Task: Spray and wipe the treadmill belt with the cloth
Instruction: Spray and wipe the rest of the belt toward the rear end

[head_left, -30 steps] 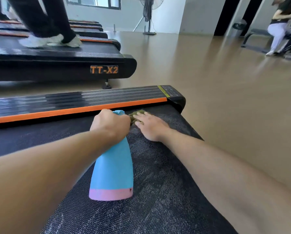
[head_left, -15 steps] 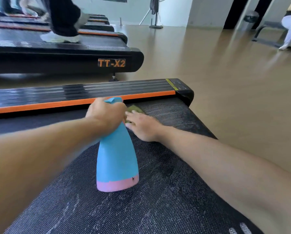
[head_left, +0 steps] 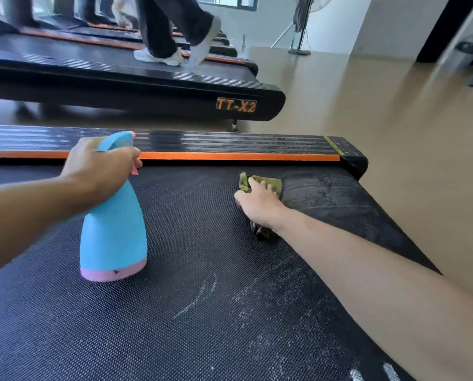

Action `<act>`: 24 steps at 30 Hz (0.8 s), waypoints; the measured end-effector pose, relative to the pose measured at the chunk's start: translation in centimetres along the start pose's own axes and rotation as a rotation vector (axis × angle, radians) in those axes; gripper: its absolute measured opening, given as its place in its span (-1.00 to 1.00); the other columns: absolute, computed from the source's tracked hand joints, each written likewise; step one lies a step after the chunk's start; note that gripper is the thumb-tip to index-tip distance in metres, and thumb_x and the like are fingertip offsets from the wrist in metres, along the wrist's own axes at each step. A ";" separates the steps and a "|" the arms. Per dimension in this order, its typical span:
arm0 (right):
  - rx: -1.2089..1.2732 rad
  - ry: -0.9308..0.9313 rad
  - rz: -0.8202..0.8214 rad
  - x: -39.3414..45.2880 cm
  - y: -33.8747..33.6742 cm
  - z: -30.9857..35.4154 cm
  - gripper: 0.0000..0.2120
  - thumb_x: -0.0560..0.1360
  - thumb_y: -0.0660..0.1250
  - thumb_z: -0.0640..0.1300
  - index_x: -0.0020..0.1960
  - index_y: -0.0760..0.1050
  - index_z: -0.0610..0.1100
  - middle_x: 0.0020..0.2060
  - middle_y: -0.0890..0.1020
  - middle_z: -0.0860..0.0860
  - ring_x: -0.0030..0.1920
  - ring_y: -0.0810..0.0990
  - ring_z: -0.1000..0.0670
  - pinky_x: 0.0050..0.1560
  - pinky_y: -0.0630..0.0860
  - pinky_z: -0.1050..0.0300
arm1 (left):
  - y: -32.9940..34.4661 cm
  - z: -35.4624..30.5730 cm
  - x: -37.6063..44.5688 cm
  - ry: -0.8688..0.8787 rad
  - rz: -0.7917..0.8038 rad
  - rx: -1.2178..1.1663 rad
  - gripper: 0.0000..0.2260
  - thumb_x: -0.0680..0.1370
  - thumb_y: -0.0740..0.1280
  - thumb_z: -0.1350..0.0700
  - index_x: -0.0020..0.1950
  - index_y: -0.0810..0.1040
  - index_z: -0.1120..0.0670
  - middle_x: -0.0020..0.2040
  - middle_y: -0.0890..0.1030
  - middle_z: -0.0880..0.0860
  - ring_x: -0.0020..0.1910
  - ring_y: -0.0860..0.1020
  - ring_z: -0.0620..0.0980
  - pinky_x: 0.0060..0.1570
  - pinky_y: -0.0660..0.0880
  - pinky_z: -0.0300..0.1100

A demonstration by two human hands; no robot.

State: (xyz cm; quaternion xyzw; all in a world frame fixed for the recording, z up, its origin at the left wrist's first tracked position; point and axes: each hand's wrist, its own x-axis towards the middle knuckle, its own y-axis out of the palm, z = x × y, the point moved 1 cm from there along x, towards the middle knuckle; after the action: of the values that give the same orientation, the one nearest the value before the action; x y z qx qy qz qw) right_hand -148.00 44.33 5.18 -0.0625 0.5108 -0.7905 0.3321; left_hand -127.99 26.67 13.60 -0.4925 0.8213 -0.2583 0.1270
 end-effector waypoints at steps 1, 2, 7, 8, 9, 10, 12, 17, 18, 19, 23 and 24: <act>0.064 0.001 0.035 -1.4 -0.2 0.2 -0.36 0.57 0.05 0.07 0.59 -0.04 -0.08 0.57 0.00 -0.14 0.56 -0.06 -0.16 0.52 -0.03 -0.11 | 0.0 0.1 -0.3 0.006 0.001 -0.001 -0.72 0.40 0.31 -0.13 -0.35 0.70 -0.01 -0.11 0.76 0.01 -0.15 0.62 0.07 -0.05 0.51 -0.03; 0.096 -0.010 0.061 -2.7 -0.4 0.2 -0.39 0.59 0.03 0.06 0.59 -0.02 -0.06 0.57 0.06 -0.13 0.55 0.02 -0.16 0.50 0.05 -0.10 | -0.1 0.2 -0.6 0.016 -0.006 -0.007 -0.73 0.42 0.33 -0.11 -0.34 0.68 0.01 -0.14 0.74 0.02 -0.18 0.59 0.07 -0.06 0.48 -0.04; -0.212 0.004 0.063 -7.6 -1.7 -2.6 -0.43 0.62 -0.05 0.19 0.57 0.05 0.00 0.52 0.24 -0.09 0.48 0.25 -0.17 0.43 0.23 -0.14 | 0.8 -0.4 -2.6 0.133 0.004 0.066 -0.82 0.57 0.33 -0.05 -0.04 0.61 0.04 -0.11 0.66 0.06 -0.04 0.59 0.18 0.02 0.52 0.01; -0.277 0.039 0.062 -8.3 -2.0 -3.1 -0.43 0.63 -0.06 0.20 0.57 0.04 0.02 0.53 0.24 -0.08 0.48 0.26 -0.17 0.42 0.23 -0.15 | 1.0 -0.6 -2.9 0.158 0.014 0.087 -0.81 0.57 0.33 -0.05 -0.02 0.62 0.05 -0.10 0.66 0.09 -0.03 0.60 0.20 0.01 0.52 0.03; -0.358 0.078 0.068 -9.3 -2.4 -3.5 -0.45 0.64 -0.07 0.19 0.57 0.05 0.03 0.53 0.24 -0.07 0.47 0.27 -0.18 0.40 0.25 -0.17 | 1.2 -0.7 -3.3 0.179 0.028 0.113 -0.81 0.58 0.33 -0.05 -0.03 0.62 0.06 -0.10 0.66 0.10 -0.03 0.60 0.21 -0.02 0.51 0.02; -0.451 0.106 0.074 -9.9 -2.8 -3.6 -0.47 0.65 -0.06 0.17 0.57 0.08 0.03 0.52 0.25 -0.07 0.46 0.29 -0.19 0.38 0.28 -0.17 | 1.4 -0.8 -3.5 0.198 0.041 0.139 -0.81 0.59 0.32 -0.04 -0.04 0.60 0.07 -0.10 0.64 0.11 -0.04 0.59 0.21 -0.07 0.47 0.00; -0.607 0.148 0.089 -11.4 -3.7 -3.7 -0.52 0.64 -0.03 0.16 0.49 0.27 0.01 0.46 0.36 -0.08 0.40 0.38 -0.19 0.31 0.32 -0.16 | 1.7 -1.1 -4.0 0.230 0.057 0.168 -0.82 0.60 0.32 -0.03 -0.05 0.56 0.07 -0.10 0.61 0.10 -0.04 0.56 0.20 -0.10 0.40 -0.05; -0.905 0.129 -0.110 -13.2 -5.6 -2.1 -0.49 0.55 0.11 0.30 0.22 0.51 -0.06 0.11 0.61 -0.05 0.11 0.57 -0.13 0.08 0.44 -0.03 | 1.7 -1.1 -4.1 0.260 0.068 0.184 -0.83 0.62 0.31 -0.05 -0.01 0.55 0.04 -0.09 0.59 0.07 -0.04 0.54 0.17 -0.10 0.38 -0.06; -0.902 0.066 -0.239 -12.7 -5.8 -1.9 -0.55 0.54 0.16 0.28 0.17 0.55 -0.03 0.00 0.63 -0.02 0.01 0.60 -0.10 0.04 0.51 0.01 | 1.7 -1.0 -4.0 0.258 0.067 0.180 -0.83 0.62 0.31 -0.05 0.00 0.56 0.04 -0.08 0.59 0.08 -0.04 0.54 0.17 -0.09 0.38 -0.06; -0.829 -0.019 -0.345 -12.0 -5.7 -2.0 -0.62 0.52 0.21 0.25 0.15 0.57 0.03 -0.03 0.65 0.01 -0.03 0.62 -0.09 0.02 0.54 0.01 | 1.6 -1.0 -3.9 0.255 0.065 0.177 -0.83 0.62 0.31 -0.05 0.02 0.57 0.04 -0.07 0.60 0.08 -0.04 0.54 0.18 -0.09 0.39 -0.06; -0.406 -0.294 -0.032 -9.2 -3.5 -4.2 -0.49 0.51 0.30 0.22 0.43 0.36 0.16 0.42 0.40 0.15 0.42 0.36 0.02 0.41 0.31 -0.04 | 1.3 -0.7 -3.7 0.235 0.055 0.142 -0.81 0.62 0.30 -0.04 0.04 0.59 0.05 -0.06 0.61 0.09 -0.04 0.55 0.18 -0.09 0.40 -0.06; -0.348 -0.338 0.067 -9.1 -2.6 -4.6 -0.42 0.52 0.30 0.21 0.49 0.27 0.14 0.50 0.27 0.15 0.50 0.22 0.06 0.49 0.15 0.03 | 1.3 -0.7 -3.7 0.236 0.056 0.141 -0.82 0.61 0.30 -0.03 0.03 0.59 0.06 -0.06 0.61 0.09 -0.04 0.55 0.18 -0.10 0.39 -0.06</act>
State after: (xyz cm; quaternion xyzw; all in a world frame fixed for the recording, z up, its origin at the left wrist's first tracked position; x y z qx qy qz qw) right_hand -144.22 53.89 7.37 -0.2334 0.5781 -0.6575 0.4232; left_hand -127.51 30.58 13.34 -0.4255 0.8238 -0.3677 0.0712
